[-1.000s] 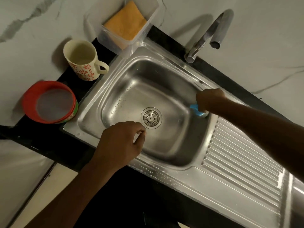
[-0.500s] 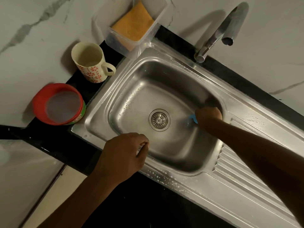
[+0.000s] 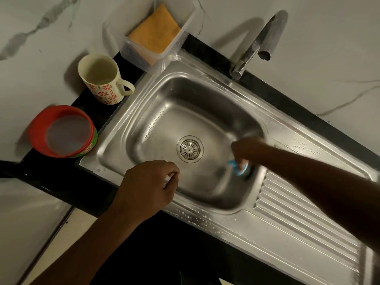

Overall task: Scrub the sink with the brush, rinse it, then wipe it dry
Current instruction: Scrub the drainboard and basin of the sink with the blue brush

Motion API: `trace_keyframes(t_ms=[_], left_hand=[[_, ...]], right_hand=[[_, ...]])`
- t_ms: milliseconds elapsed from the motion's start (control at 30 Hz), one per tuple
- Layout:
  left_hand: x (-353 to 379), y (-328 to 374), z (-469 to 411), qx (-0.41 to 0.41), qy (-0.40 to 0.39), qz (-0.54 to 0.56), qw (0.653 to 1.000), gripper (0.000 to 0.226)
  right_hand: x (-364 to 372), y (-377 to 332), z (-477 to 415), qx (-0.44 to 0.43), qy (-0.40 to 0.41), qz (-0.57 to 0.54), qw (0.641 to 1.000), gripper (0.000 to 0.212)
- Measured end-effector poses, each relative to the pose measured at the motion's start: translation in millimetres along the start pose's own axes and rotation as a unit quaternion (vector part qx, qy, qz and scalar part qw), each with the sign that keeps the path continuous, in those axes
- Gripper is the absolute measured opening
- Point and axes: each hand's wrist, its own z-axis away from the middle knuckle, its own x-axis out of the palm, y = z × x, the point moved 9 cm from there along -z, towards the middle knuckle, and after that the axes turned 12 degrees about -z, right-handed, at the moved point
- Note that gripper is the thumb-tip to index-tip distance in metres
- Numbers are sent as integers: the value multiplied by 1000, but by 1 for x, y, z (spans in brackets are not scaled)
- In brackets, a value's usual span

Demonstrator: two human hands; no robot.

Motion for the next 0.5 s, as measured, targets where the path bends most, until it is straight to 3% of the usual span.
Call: trace_keyframes(t_ms=[67,133,233,333,433,500], left_hand=[[-1,-1,1,1,0,-8,1000,4],[-1,-1,2,-2,-2,-13,1000,4],[-1,1,3,8,-6,-1,1000,11],[1,4,5,15,-10,0,1000,6],[-1,11,5,28,-6,-8,1000,2],[-1,13,5,28,-7,-10,1000,2]], right_hand=[[-39,23,4,30,95,30,995,29],[-49,30,8,32,124,26,991,34],[0,1,3,-54,-8,-5,998,38],[59,-26,15,-43,-147,-37,987,45],[50,-8,14,-10,-157,-53,986,47],[20,19,8,20,-102,-84,991,39]])
